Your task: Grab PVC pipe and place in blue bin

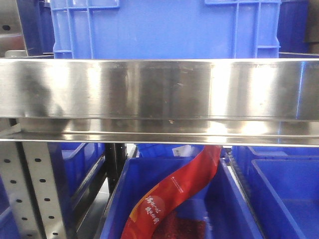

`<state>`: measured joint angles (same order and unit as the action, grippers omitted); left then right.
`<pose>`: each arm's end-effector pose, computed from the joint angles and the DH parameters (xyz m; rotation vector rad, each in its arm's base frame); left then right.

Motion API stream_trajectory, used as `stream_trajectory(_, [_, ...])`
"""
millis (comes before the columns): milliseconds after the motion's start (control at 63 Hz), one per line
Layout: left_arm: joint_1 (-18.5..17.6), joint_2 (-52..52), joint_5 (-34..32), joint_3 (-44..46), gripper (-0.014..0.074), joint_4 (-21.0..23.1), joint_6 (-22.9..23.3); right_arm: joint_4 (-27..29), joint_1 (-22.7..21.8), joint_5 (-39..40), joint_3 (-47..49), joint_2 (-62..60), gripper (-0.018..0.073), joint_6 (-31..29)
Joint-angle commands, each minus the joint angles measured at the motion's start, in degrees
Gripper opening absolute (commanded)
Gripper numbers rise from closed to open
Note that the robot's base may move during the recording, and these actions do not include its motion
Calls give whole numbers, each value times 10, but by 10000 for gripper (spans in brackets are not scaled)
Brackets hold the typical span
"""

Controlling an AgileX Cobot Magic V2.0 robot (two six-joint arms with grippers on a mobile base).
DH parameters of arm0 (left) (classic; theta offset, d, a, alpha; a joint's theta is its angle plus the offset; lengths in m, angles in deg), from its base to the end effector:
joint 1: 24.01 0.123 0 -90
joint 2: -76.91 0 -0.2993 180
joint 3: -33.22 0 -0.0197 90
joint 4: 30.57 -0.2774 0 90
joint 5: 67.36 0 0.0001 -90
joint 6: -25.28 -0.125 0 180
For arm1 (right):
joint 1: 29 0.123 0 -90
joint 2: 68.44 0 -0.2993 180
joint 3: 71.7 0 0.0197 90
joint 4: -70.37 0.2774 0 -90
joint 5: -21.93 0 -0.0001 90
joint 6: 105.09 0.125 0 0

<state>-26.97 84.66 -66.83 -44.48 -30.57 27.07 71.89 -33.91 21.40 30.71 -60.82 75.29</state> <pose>0.1030 -0.0053 0.2137 0.0153 1.5009 -0.0667 0.1024 -0.0088 0.2147 0.0887 1.4940 -0.0422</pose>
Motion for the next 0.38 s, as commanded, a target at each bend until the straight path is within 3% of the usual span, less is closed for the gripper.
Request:
stream_trajectory(0, [-1, -3, -15, 1, -111, -5, 4, 4, -3, 10, 0, -2, -169, -4])
stream_trajectory(365, [-1, -3, -15, 1, -111, -5, 4, 4, -3, 10, 0, -2, -169, -4])
